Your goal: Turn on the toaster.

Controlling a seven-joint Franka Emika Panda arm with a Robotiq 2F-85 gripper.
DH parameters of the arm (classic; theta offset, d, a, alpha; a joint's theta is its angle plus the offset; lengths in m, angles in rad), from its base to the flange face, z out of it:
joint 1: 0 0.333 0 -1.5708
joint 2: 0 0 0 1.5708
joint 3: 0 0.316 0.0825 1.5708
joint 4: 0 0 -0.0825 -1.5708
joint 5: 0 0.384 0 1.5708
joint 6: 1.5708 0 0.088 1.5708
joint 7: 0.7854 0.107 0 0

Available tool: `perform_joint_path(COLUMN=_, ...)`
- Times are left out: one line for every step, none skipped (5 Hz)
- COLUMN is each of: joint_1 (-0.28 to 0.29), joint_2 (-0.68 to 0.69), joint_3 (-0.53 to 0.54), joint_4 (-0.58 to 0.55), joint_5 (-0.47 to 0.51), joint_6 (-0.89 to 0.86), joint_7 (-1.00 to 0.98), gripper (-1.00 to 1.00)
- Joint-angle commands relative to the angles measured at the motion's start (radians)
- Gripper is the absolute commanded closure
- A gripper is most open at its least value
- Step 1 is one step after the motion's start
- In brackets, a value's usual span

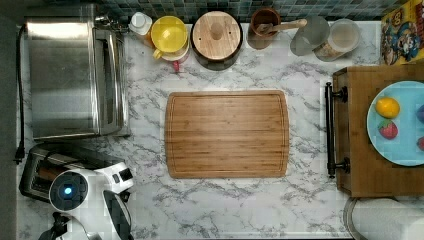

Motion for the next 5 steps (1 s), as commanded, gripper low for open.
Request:
perform_joint_path(joint_1=0.034, joint_2=0.086, joint_3=0.036, joint_4=-0.169, joint_5=0.089, joint_6=0.121, joint_7=-0.074, gripper=1.00)
perform_joint_path(joint_1=0.038, joint_2=0.082, joint_3=0.041, joint_4=-0.262, joint_5=0.148, joint_6=0.251, joint_7=-0.125, gripper=1.00)
perform_joint_path(joint_1=0.044, joint_2=0.071, joint_3=0.047, joint_4=-0.361, joint_5=0.242, joint_6=0.357, joint_7=-0.211, gripper=1.00)
perform_joint_path(joint_1=0.026, joint_2=0.146, joint_3=0.041, joint_4=-0.372, joint_5=0.161, joint_6=0.348, joint_7=-0.190, gripper=1.00)
perform_joint_path(joint_1=0.000, joint_2=0.184, joint_3=0.002, joint_4=-0.378, joint_5=0.105, joint_6=0.314, joint_7=-0.205, gripper=1.00)
